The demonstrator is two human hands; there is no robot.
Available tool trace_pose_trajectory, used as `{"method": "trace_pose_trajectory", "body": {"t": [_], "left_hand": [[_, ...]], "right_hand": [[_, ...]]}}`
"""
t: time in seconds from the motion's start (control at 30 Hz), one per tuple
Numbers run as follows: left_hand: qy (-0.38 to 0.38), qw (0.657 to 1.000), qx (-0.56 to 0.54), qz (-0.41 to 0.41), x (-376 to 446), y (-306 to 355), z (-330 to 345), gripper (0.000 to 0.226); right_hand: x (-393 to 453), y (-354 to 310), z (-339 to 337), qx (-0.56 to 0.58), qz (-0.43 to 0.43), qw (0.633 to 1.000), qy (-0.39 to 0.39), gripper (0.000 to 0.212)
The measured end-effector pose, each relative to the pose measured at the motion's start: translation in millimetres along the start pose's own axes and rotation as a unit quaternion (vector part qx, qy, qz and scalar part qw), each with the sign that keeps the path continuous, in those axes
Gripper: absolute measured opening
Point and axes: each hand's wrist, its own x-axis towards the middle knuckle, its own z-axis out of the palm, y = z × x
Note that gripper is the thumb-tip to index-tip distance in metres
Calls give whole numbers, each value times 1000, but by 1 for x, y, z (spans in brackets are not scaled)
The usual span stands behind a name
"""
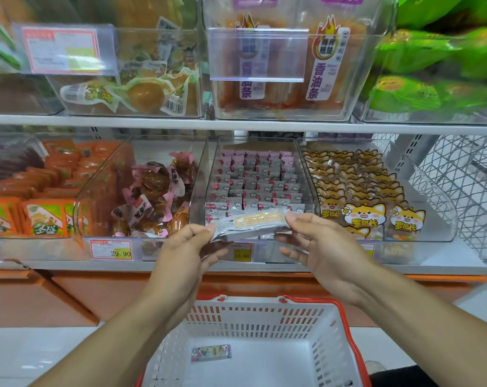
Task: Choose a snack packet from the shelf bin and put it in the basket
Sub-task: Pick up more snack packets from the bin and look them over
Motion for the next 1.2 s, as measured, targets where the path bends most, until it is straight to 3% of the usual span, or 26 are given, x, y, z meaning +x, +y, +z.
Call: {"method": "trace_pose_trajectory", "body": {"t": [0.07, 0.13, 0.2, 0.27, 0.4, 0.57, 0.7, 0.93, 1.2], "left_hand": [[-1, 999, -48, -17, 1, 0, -1, 18], [5, 998, -65, -21, 5, 1, -2, 9], [2, 998, -65, -19, 5, 1, -2, 15], [-9, 997, -67, -26, 2, 1, 0, 20], [-7, 995, -95, -21, -1, 1, 1, 20], [-36, 998, -56, 23, -5, 5, 2, 49], [-12, 998, -35, 45, -7, 5, 4, 38], [25, 998, 14, 58, -3, 1, 0, 39], [-18, 999, 4, 51, 0, -3, 8, 23]], "right_hand": [[-2, 0, 3, -2, -22, 1000, -21, 9], [-5, -1, 3, -27, -52, 996, -60, 30], [-8, 0, 5, -80, -87, 989, -93, 45], [-10, 4, 7, -127, -108, 983, -71, 40], [-8, 6, 6, -98, -105, 989, -21, 29], [-9, 2, 3, -69, -98, 993, -23, 42], [-7, 2, 2, -64, -107, 992, 1, 49], [4, 4, -2, 48, -50, 998, 6, 18], [6, 4, 0, 131, 10, 990, 45, 17]]}}
